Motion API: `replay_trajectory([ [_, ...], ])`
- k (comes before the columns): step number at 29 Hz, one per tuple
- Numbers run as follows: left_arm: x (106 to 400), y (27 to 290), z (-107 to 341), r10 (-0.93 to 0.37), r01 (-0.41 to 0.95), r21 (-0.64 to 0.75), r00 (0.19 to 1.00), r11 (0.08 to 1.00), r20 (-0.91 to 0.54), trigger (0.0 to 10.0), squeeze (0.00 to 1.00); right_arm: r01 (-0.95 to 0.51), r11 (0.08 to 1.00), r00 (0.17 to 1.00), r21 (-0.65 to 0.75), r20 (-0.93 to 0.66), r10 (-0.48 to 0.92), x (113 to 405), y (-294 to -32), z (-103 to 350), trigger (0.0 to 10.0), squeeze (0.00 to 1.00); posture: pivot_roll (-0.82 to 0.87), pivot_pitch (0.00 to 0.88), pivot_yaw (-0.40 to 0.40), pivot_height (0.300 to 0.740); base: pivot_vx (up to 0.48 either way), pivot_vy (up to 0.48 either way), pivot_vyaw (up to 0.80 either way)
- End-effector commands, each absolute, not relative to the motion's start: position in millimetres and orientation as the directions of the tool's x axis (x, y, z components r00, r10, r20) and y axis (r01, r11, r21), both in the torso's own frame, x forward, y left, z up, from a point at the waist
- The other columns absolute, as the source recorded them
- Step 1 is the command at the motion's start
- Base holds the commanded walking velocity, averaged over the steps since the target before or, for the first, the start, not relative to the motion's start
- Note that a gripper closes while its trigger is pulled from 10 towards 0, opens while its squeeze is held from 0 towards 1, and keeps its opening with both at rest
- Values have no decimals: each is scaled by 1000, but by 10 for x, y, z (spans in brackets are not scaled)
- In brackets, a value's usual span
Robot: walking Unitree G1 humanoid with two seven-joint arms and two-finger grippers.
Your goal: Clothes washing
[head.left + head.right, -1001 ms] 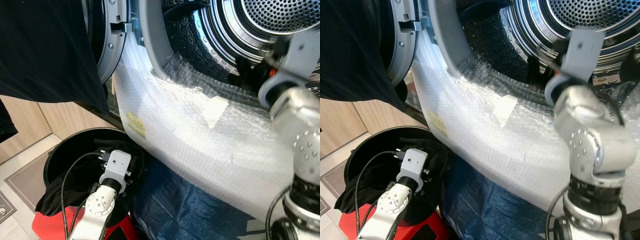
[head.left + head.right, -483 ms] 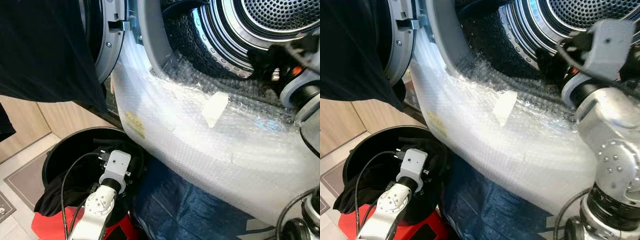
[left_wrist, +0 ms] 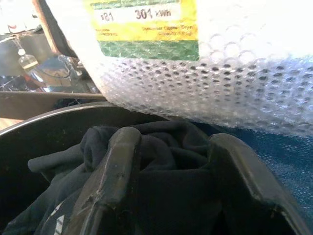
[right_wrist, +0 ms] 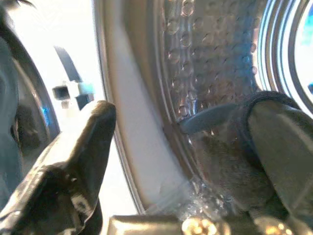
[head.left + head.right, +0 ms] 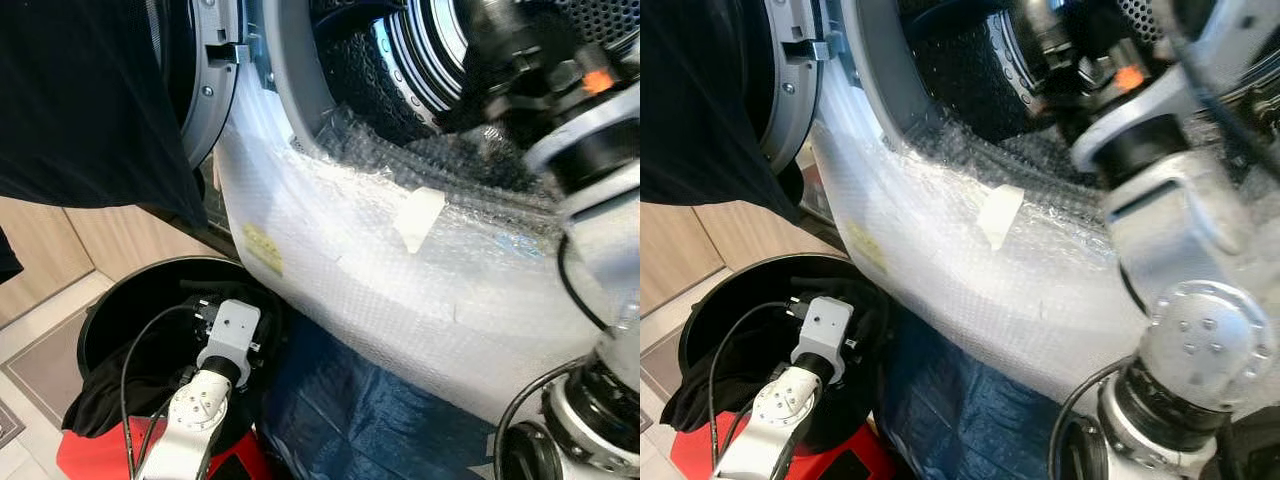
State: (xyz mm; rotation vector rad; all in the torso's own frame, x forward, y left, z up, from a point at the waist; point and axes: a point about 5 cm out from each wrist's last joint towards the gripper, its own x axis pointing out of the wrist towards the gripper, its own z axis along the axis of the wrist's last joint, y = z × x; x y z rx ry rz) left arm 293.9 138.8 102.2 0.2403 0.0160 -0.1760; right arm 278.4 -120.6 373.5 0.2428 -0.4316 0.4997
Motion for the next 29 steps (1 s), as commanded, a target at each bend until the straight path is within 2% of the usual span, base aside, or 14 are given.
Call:
replay_trajectory([
  [1, 2943, 1340, 1034, -187, 190, 227, 982, 955, -36, 10000, 0, -469, 874, 816, 129, 442, 373, 2880, -1204, 3741, 10000, 0, -4, 112, -86, 740, 0, 0, 0],
  [3, 2941, 1329, 1032, -187, 190, 226, 982, 955, -35, 10000, 0, -374, 916, 869, 144, 400, 292, 3092, -1211, 3757, 10000, 0, -2, 110, -86, 740, 0, 0, 0],
  [6, 2950, 1323, 1038, -187, 190, 224, 982, 956, -33, 10000, 0, -318, 936, 889, 150, 391, 240, 3301, -1182, 3827, 10000, 0, 2, 102, -83, 740, 0, 0, 0],
  [8, 2956, 1319, 1042, -189, 191, 226, 982, 955, -30, 10000, 0, -217, 966, 913, 145, 381, 148, 3459, -1187, 3936, 10000, 0, 0, 99, -82, 740, 0, 0, 0],
  [11, 2961, 1311, 1049, -189, 190, 227, 982, 955, -27, 10000, 0, -120, 984, 905, 133, 421, 54, 3545, -1236, 4078, 10000, 0, 8, 97, -86, 740, 0, 0, 0],
  [13, 2961, 1310, 1060, -186, 187, 227, 982, 956, -23, 10000, 0, -77, 978, 906, 196, 424, -14, 3595, -1304, 4133, 10000, 0, 16, 95, -95, 740, 0, 0, 0],
  [15, 2956, 1317, 1065, -181, 181, 225, 983, 958, -21, 10000, 0, 31, 987, 916, 160, 391, -92, 3646, -1398, 4083, 10000, 0, 17, 97, -96, 740, 0, 0, 0],
  [19, 2947, 1320, 1052, -179, 180, 223, 984, 958, -25, 10000, 0, 51, 992, 940, 112, 330, -85, 3709, -1405, 3937, 10000, 0, 12, 97, -96, 740, 0, 0, 0],
  [22, 2942, 1304, 1040, -190, 192, 220, 981, 956, -32, 10000, 0, 25, 1000, 968, 17, 249, -29, 3760, -1382, 3692, 10000, 0, 12, 97, -96, 740, 0, 0, 0],
  [26, 2948, 1288, 1043, -202, 205, 215, 979, 955, -37, 10000, 0, 14, 999, 974, 47, 225, -24, 3720, -1418, 3667, 10000, 0, -2, 102, -93, 740, 0, 0, 0],
  [29, 2953, 1267, 1046, -211, 215, 210, 977, 954, -39, 10000, 0, 25, 998, 963, 64, 265, -42, 3644, -1529, 3821, 10000, 0, -5, 102, -90, 740, 0, 0, 0],
])
